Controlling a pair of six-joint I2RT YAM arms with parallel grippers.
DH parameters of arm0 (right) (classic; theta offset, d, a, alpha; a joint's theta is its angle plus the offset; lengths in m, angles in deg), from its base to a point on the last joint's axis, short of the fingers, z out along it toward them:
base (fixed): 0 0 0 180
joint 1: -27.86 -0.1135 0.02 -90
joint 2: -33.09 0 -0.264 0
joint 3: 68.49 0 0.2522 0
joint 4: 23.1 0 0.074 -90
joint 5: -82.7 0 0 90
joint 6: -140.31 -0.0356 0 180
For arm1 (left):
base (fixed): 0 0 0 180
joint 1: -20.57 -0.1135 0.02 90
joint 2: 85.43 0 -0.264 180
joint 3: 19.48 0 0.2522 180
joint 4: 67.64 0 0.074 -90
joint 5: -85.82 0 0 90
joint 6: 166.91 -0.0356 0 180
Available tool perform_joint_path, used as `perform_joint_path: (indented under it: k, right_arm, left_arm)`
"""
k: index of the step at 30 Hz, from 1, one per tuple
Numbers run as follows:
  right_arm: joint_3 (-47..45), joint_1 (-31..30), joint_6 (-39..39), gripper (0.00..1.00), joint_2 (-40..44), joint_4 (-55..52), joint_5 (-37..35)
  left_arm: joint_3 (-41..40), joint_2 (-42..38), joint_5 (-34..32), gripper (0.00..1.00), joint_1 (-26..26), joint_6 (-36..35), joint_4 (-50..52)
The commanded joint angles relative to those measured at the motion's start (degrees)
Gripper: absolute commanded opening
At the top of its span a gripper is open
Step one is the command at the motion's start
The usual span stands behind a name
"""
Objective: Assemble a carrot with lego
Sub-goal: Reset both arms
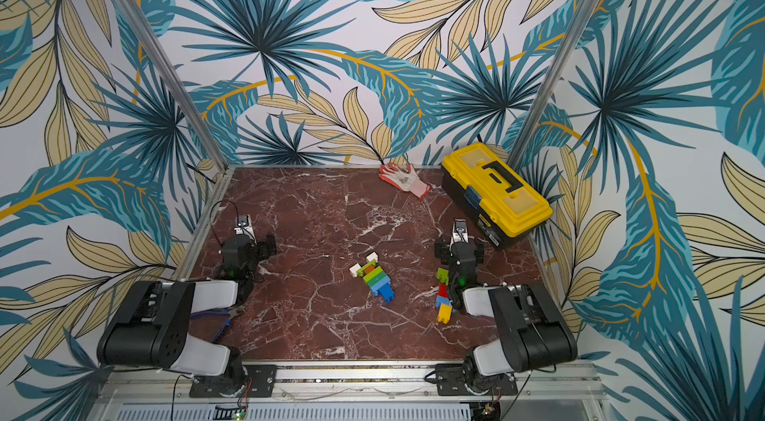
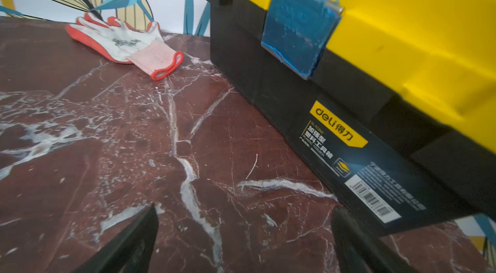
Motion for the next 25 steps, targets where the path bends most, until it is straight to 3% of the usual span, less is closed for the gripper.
perform_joint_path:
  k: [1, 25]
  right_arm:
    - [4.9, 3.3, -4.6, 0.99, -0.4, -2.1, 4.7]
    - [3.4, 4.6, -3.9, 0.99, -0.2, 1.0, 8.1]
  left_arm:
    - [1.3, 0.7, 4.4, 0.99, -0.6, -1.7, -6.4]
    - [1.4, 0.8, 4.4, 0.99, -0.7, -1.7, -6.4]
